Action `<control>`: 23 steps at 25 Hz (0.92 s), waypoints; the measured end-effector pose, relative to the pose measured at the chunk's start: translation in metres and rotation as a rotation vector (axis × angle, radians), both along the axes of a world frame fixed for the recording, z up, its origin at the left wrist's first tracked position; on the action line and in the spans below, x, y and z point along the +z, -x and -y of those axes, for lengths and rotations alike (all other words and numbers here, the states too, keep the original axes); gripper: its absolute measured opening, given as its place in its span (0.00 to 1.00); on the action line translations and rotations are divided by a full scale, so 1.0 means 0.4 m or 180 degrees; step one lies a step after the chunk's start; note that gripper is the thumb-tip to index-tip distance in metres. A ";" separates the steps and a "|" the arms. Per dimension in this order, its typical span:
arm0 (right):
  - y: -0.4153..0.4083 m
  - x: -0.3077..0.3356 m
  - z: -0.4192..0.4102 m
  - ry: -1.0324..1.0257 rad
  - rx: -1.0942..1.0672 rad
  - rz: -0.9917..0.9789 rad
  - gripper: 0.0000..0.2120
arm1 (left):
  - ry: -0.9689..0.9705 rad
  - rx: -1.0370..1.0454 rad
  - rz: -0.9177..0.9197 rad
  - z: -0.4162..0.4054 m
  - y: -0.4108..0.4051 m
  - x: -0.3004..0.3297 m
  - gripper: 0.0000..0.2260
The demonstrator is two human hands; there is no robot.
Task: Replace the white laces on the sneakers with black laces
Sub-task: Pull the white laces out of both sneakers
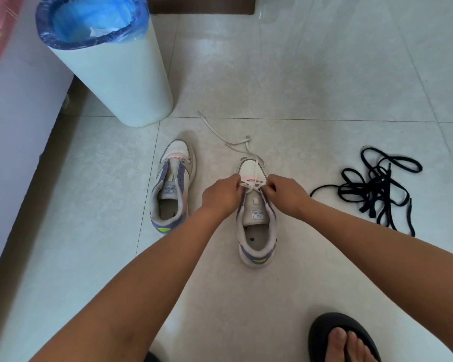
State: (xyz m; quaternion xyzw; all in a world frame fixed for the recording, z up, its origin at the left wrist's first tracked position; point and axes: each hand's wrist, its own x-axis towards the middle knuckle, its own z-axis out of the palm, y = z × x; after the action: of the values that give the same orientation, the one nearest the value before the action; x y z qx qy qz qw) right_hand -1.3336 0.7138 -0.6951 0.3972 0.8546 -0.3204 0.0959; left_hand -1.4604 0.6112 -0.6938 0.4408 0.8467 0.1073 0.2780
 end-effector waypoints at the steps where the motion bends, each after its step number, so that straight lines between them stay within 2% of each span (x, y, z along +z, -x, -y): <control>1: -0.010 0.004 -0.005 -0.0137 0.0066 0.0158 0.11 | 0.0091 -0.0260 -0.0494 0.008 0.012 -0.002 0.09; 4: -0.035 0.007 -0.020 -0.1193 0.0531 0.0865 0.05 | 0.0476 -0.1058 -0.1671 0.034 0.034 -0.010 0.10; 5: -0.040 0.006 -0.016 -0.1478 0.0671 0.1027 0.07 | 0.0530 -0.0899 -0.1593 0.039 0.028 -0.011 0.10; 6: -0.039 0.004 -0.012 -0.1490 0.0560 0.1085 0.08 | 0.0545 -0.0438 -0.1186 0.036 0.019 -0.011 0.09; 7: -0.031 0.007 -0.006 -0.1160 0.0177 0.0959 0.08 | 0.0460 0.0290 -0.0432 0.024 0.013 -0.003 0.09; 9: -0.009 0.012 -0.006 0.0307 -0.0893 0.0560 0.13 | 0.0507 0.1749 0.1688 -0.005 -0.004 0.017 0.13; 10: 0.001 0.009 -0.006 0.1095 -0.1335 0.0259 0.15 | 0.0498 0.2162 0.2492 -0.013 -0.016 0.026 0.15; 11: 0.010 0.008 -0.004 0.1617 -0.1591 -0.0019 0.16 | 0.0412 0.2316 0.2806 -0.021 -0.023 0.021 0.16; 12: 0.014 0.002 -0.006 0.1760 -0.1616 -0.0202 0.15 | 0.0331 0.2249 0.2785 -0.025 -0.026 0.013 0.15; 13: 0.014 -0.003 -0.011 0.1564 -0.1405 -0.0226 0.14 | 0.0294 0.1995 0.2480 -0.028 -0.026 0.010 0.14; 14: 0.008 -0.006 -0.020 0.1057 -0.0975 -0.0029 0.14 | 0.0338 0.1570 0.1891 -0.025 -0.021 0.008 0.13; 17: -0.041 -0.004 -0.064 -0.1019 0.0175 0.1062 0.08 | 0.0944 0.0064 -0.0437 0.012 0.032 0.008 0.11; 18: -0.062 -0.002 -0.077 -0.1389 0.0298 0.1215 0.08 | 0.1050 -0.0144 -0.0832 0.027 0.049 0.013 0.12; 19: -0.079 -0.001 -0.083 -0.1474 0.0223 0.1296 0.10 | 0.1092 -0.0216 -0.0963 0.035 0.059 0.015 0.13; 20: -0.089 0.000 -0.083 -0.1206 -0.0043 0.1276 0.12 | 0.1090 -0.0109 -0.0836 0.040 0.057 0.016 0.13; 21: -0.090 0.002 -0.078 -0.0565 -0.0515 0.1097 0.16 | 0.1082 0.0104 -0.0436 0.040 0.048 0.016 0.13; 23: -0.069 0.005 -0.048 0.1323 -0.1569 0.0473 0.21 | 0.0874 0.1226 0.1109 0.018 0.021 0.023 0.14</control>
State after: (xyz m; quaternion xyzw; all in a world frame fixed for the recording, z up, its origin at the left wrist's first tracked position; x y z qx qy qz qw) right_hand -1.3058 0.7331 -0.6931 0.5863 0.6397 -0.4717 0.1566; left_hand -1.4687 0.6040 -0.6845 0.2051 0.8609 0.1167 0.4508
